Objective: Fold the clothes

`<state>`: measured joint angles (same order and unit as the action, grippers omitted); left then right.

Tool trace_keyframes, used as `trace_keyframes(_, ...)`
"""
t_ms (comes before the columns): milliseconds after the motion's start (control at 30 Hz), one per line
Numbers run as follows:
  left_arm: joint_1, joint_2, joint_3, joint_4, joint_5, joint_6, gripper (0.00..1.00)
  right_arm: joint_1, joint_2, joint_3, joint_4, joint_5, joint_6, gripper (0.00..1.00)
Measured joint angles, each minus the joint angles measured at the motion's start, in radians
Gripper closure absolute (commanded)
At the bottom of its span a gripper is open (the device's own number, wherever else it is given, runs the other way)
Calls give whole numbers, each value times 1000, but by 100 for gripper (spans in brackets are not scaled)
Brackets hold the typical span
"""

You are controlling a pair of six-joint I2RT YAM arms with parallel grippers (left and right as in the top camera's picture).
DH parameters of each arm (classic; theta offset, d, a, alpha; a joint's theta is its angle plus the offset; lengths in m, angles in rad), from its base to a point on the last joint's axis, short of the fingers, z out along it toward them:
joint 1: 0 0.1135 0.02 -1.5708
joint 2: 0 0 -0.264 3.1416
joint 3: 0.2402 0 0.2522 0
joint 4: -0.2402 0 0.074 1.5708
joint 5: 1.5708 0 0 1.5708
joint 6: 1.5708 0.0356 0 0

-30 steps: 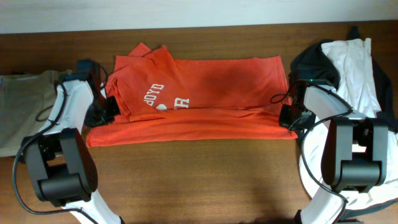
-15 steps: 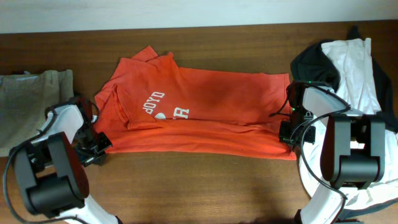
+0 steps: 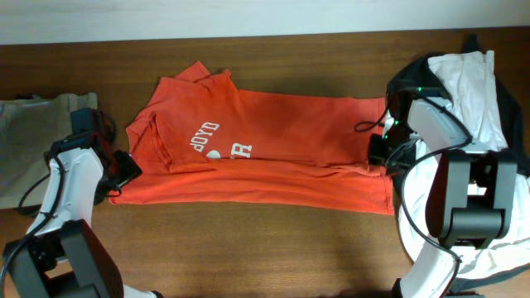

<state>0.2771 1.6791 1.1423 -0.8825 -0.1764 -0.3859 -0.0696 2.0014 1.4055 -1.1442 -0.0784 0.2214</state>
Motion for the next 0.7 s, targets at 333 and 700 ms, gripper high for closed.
trace_keyframes(333, 0, 0, 0, -10, 0, 0, 24, -18, 6, -11, 70, -89, 14, 96)
trace_keyframes(700, 0, 0, -7, 5, 0, 0, 15, -57, 10, 80, -8, -101, -19, 48)
